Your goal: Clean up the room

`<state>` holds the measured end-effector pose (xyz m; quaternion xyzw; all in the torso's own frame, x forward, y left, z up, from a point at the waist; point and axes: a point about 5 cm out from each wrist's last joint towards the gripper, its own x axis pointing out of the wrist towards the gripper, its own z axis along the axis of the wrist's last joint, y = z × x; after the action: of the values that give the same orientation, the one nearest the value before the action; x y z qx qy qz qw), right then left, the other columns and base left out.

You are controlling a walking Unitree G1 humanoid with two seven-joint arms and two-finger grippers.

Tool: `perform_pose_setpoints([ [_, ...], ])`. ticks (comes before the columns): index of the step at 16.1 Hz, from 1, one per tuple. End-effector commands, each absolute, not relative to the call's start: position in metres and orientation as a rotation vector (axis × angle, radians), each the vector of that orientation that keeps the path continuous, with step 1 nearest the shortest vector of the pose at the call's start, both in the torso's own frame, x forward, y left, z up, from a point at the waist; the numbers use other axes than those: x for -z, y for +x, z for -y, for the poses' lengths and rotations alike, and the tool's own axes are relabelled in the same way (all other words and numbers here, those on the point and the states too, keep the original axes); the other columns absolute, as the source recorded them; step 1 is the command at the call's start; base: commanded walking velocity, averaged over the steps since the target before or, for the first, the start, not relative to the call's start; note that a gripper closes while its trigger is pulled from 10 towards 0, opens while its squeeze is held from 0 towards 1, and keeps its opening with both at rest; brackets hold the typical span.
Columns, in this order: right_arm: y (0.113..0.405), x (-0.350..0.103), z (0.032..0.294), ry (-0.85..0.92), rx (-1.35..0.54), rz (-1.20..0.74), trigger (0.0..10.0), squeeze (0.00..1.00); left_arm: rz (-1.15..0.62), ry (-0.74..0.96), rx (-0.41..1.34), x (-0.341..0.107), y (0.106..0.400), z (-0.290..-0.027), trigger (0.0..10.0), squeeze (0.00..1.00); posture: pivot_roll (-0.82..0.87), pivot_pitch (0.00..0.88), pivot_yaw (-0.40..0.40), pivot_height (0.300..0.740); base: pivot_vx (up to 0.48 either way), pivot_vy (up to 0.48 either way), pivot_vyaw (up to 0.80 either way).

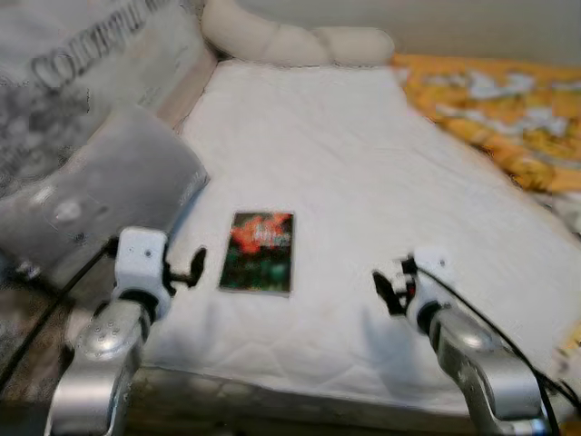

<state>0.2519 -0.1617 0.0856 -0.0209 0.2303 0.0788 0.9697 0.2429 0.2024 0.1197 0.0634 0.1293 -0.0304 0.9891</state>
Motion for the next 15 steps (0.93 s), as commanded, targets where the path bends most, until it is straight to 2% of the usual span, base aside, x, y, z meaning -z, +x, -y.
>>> perform_pose_setpoints([
  [1,0.2514,-0.0873,0.1698,-0.045,-0.142,-0.440,10.0,0.00,-0.245,0.118,0.067,-0.1224,0.2461,-0.1978,10.0,1.00,0.05,0.000,-0.023,0.740,0.000,-0.304,-0.80],
  [4,0.2519,-0.0895,0.1698,-0.043,-0.143,-0.365,10.0,0.00,-0.223,0.104,0.077,-0.1244,0.2477,-0.1952,10.0,1.00,0.05,0.000,-0.015,0.740,0.000,-0.309,0.00],
  [6,0.2502,-0.0859,0.1735,-0.104,-0.115,-0.321,10.0,0.00,-0.236,0.107,0.074,-0.1205,0.2458,-0.1974,10.0,1.00,0.04,0.000,-0.010,0.740,0.000,-0.308,0.00],
  [15,0.2572,-0.0887,0.1691,-0.041,-0.181,-0.324,10.0,0.00,-0.220,0.110,0.077,-0.1217,0.2515,-0.1944,10.0,1.00,0.03,0.000,-0.005,0.740,0.000,-0.308,0.00],
])
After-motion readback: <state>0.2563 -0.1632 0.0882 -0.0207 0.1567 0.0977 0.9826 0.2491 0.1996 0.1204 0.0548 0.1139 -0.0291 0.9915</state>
